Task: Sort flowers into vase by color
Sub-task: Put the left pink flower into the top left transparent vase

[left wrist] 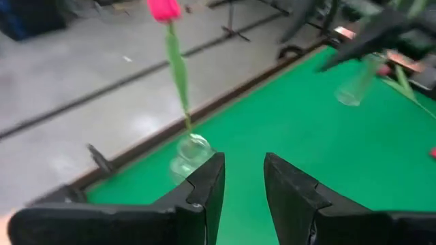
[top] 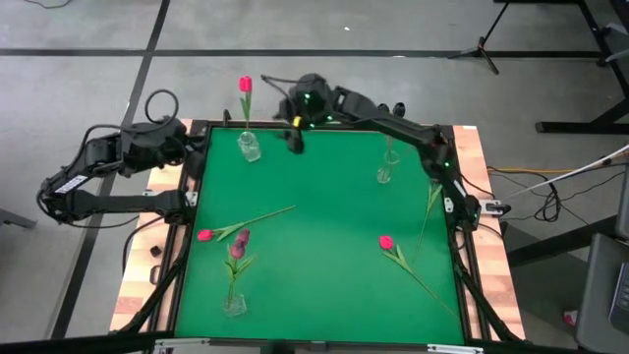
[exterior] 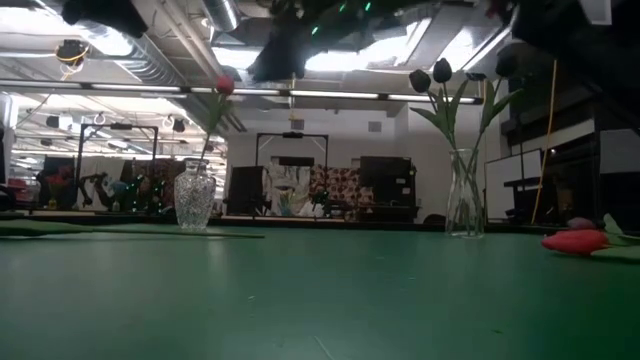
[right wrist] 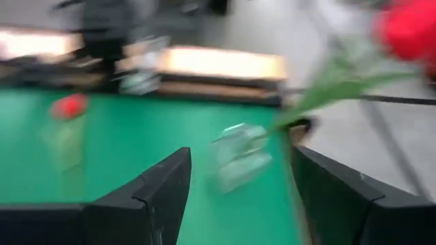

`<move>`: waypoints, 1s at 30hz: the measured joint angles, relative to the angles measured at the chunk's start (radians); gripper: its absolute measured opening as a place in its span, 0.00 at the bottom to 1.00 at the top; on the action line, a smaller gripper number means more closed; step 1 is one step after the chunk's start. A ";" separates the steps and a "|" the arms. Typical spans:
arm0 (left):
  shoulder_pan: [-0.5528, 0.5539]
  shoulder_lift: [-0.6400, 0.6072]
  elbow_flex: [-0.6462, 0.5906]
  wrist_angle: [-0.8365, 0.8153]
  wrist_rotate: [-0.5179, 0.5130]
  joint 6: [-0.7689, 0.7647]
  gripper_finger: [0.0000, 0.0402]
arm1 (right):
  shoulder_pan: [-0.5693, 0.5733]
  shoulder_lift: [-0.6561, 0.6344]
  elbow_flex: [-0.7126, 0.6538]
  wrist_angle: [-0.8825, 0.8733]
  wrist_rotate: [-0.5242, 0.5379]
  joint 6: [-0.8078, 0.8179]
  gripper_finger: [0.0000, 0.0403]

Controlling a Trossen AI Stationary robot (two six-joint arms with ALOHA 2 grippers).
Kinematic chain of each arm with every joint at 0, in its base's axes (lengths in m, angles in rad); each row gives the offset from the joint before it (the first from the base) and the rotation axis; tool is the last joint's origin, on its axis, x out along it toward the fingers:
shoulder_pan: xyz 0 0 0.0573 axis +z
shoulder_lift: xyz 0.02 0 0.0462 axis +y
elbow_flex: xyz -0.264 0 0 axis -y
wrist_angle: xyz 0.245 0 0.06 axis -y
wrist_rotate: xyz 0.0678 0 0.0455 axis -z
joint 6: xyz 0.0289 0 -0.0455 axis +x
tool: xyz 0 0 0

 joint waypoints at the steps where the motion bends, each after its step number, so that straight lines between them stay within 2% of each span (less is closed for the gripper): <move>1: 0.000 0.000 0.000 -0.006 0.026 -0.011 0.25 | 0.007 -0.019 -0.001 -0.060 -0.041 -0.018 0.63; 3: 0.000 0.001 0.000 -0.013 0.077 -0.053 0.25 | 0.027 -0.043 -0.004 -0.183 -0.109 -0.054 0.63; 6: -0.006 0.013 0.000 -0.043 0.144 -0.113 0.25 | 0.060 -0.077 -0.005 -0.299 -0.156 -0.105 0.63; 12: -0.058 0.093 -0.089 -0.075 0.241 -0.227 0.25 | 0.123 -0.082 -0.005 -0.423 -0.156 -0.181 0.63; 21: -0.186 0.277 -0.311 -0.055 0.245 -0.365 0.25 | 0.144 -0.100 -0.005 -0.507 -0.156 -0.208 0.63; 30: -0.365 0.427 -0.358 0.030 0.299 -0.443 0.25 | 0.143 -0.103 -0.005 -0.544 -0.146 -0.211 0.63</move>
